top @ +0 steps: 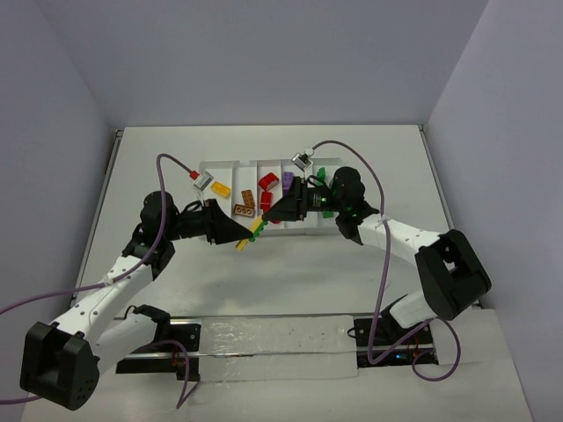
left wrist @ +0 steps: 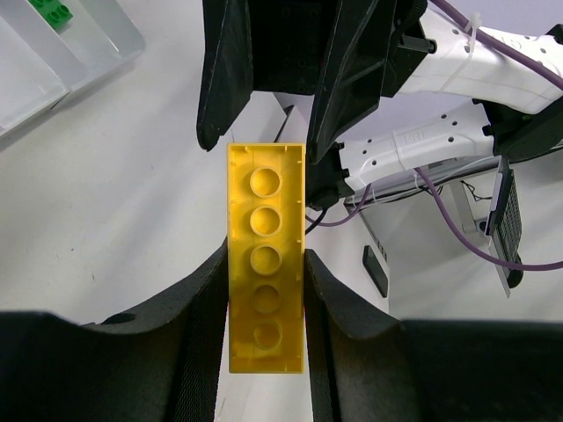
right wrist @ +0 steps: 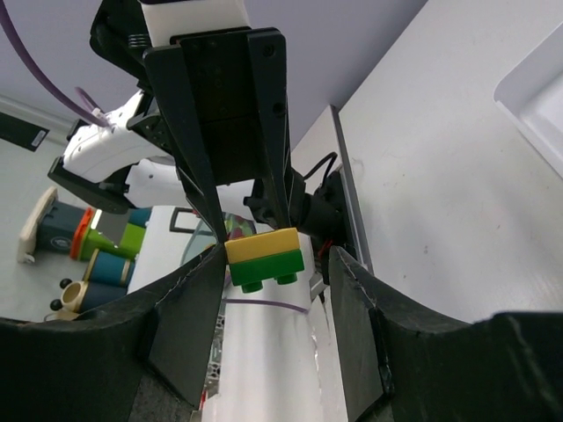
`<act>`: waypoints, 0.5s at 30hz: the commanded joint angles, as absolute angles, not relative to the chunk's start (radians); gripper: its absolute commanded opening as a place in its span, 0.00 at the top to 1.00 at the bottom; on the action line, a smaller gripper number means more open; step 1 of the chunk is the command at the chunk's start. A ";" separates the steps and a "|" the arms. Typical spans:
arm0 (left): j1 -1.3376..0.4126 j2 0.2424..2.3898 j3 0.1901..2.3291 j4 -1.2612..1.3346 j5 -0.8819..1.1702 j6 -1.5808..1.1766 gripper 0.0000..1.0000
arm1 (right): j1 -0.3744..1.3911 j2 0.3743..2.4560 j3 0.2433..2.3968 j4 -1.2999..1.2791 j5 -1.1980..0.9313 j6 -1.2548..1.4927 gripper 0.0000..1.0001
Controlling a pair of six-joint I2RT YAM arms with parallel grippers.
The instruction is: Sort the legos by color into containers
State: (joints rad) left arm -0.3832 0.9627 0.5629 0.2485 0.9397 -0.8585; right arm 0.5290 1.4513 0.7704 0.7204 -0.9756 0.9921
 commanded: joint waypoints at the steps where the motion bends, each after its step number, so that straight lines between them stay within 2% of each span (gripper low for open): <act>1: -0.382 0.945 0.573 0.287 0.969 -0.859 1.00 | 0.529 1.474 0.781 0.826 -0.982 1.027 0.41; 7: -0.383 0.945 0.582 0.275 0.966 -0.851 1.00 | 0.553 1.497 0.798 0.838 -0.986 1.029 0.35; 15: -0.382 0.952 0.583 0.270 0.954 -0.850 1.00 | 0.565 1.497 0.773 0.911 -0.995 1.065 0.45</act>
State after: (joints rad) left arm -0.3832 0.9623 0.5629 0.2417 0.9458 -0.8574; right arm 0.5539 1.4948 0.7704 0.8149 -0.9833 1.0477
